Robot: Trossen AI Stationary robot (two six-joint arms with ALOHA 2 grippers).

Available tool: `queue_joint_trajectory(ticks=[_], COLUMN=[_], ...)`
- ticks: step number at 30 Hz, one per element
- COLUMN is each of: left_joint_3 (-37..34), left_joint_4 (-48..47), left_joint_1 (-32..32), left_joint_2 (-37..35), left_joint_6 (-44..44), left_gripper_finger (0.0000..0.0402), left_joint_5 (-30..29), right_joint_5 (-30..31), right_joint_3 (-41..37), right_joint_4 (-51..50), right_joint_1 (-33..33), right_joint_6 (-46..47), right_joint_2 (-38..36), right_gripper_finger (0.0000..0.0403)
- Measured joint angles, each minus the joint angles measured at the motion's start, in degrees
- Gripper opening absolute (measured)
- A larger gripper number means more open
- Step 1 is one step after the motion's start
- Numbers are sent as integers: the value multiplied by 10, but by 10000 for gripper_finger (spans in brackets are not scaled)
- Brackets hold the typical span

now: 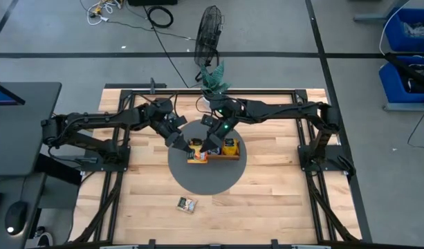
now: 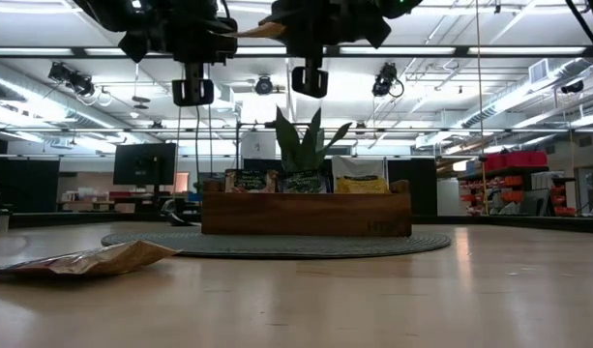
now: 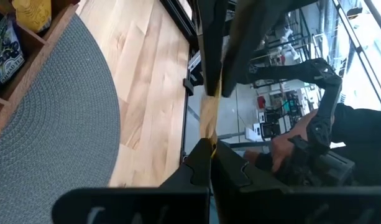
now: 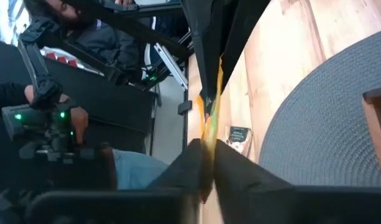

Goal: Pick & Place Tea
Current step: Put the yellow tea bag into the right section of the wooden organizer

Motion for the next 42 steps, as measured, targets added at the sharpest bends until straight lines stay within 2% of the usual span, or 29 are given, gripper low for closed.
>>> queue_joint_trajectory(ticks=[2, 8, 12, 23, 29, 36, 42], left_joint_3=[0, 0, 0, 0, -1, 0, 0], left_joint_4=[2, 9, 26, 126, 209, 322, 344], left_joint_1=[0, 0, 5, 53, 81, 80, 66], left_joint_2=[0, 1, -2, -37, -53, -54, -52], left_joint_6=[0, -2, 0, -10, -35, -21, 27], left_gripper_finger=[1, 6, 33, 151, 181, 185, 186], left_joint_5=[0, -6, -31, -48, -72, -190, -316], right_joint_5=[-5, -4, -2, 142, 276, 433, 528], right_joint_3=[0, 0, -1, -1, -1, -1, -1], right_joint_4=[-5, -13, -27, -109, -116, -39, 38], right_joint_1=[0, 1, 1, -5, -12, -12, -5], right_joint_6=[-11, -15, -14, -70, -83, -75, -60], right_joint_2=[0, 0, -7, -103, -174, -236, -236], right_gripper_finger=[13, 7, 4, 1, 0, 0, 0])
